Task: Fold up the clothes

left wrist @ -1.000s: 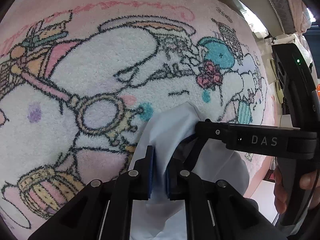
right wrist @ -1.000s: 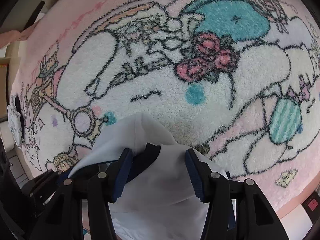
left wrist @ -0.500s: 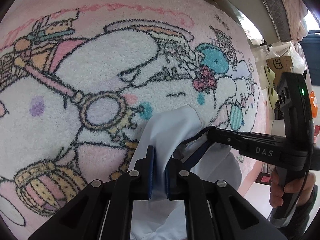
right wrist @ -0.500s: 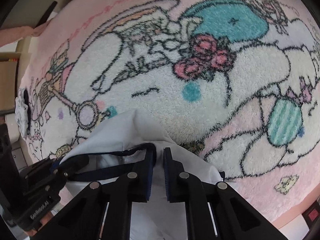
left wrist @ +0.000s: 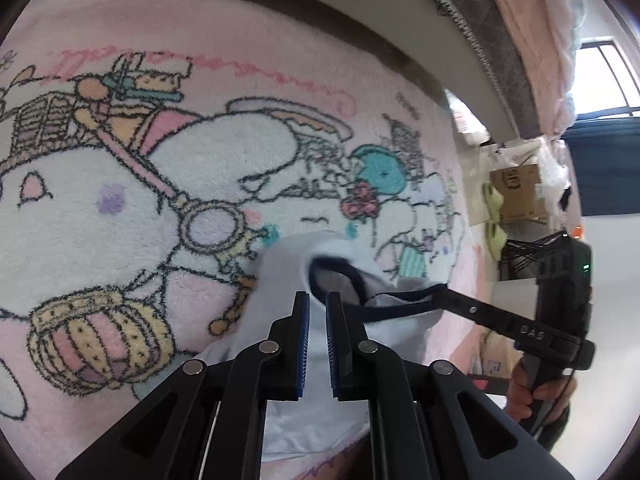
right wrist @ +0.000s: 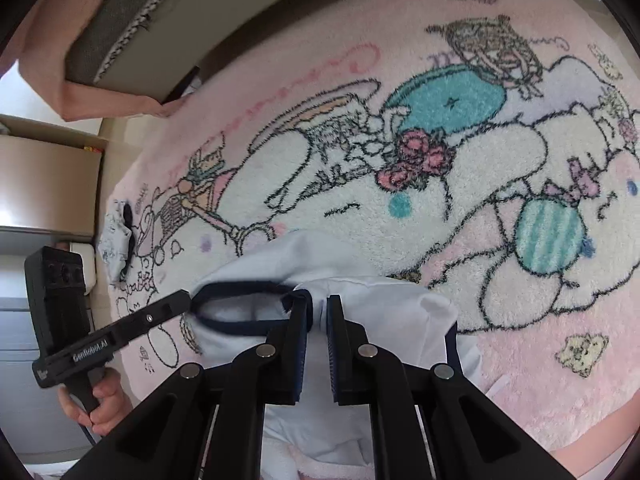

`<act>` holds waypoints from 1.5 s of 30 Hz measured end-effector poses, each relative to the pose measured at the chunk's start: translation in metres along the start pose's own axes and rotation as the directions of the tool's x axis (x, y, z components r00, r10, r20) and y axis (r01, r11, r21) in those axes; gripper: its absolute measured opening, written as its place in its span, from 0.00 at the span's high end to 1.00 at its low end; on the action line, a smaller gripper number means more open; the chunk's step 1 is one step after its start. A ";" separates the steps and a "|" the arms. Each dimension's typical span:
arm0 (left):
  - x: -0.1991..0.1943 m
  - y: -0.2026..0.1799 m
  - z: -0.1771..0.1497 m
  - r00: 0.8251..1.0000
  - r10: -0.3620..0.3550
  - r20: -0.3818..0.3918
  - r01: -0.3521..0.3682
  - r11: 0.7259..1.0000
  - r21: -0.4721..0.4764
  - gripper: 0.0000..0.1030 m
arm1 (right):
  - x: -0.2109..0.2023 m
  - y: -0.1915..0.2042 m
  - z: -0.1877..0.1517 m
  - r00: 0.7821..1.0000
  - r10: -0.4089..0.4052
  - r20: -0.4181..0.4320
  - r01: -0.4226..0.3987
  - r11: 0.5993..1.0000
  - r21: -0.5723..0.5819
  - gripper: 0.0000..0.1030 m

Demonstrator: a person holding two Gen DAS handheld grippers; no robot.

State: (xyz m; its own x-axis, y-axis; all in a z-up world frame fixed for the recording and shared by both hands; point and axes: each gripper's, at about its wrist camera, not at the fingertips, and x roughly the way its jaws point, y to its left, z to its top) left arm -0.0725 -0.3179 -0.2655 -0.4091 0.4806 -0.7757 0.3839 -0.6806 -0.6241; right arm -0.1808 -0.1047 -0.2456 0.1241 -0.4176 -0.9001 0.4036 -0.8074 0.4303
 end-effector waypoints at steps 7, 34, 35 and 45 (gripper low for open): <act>0.012 -0.007 0.008 0.998 0.065 -0.012 -0.065 0.998 0.025 0.93 | -0.014 -0.001 -0.018 1.000 0.016 0.011 -0.016 1.000 -0.019 0.93; 0.050 0.001 0.040 0.985 0.044 -0.167 -0.050 0.998 -0.031 0.13 | -0.014 0.025 -0.051 0.998 0.060 -0.035 -0.064 0.991 -0.115 0.93; 0.050 0.000 0.041 0.984 0.046 -0.170 -0.050 0.998 -0.024 0.13 | -0.014 0.025 -0.051 0.998 0.061 -0.036 -0.065 0.991 -0.116 0.93; 0.102 -0.016 0.029 0.955 0.116 -0.274 -0.093 0.991 0.096 0.27 | -0.014 0.025 -0.054 0.998 0.053 -0.040 -0.057 0.993 -0.108 0.93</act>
State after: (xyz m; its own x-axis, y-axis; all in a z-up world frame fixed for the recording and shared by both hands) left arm -0.1438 -0.2744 -0.3319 -0.1195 0.5310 -0.8389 0.3395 -0.7722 -0.5371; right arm -0.1238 -0.0962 -0.2259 0.1817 -0.4429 -0.8780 0.4913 -0.7326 0.4712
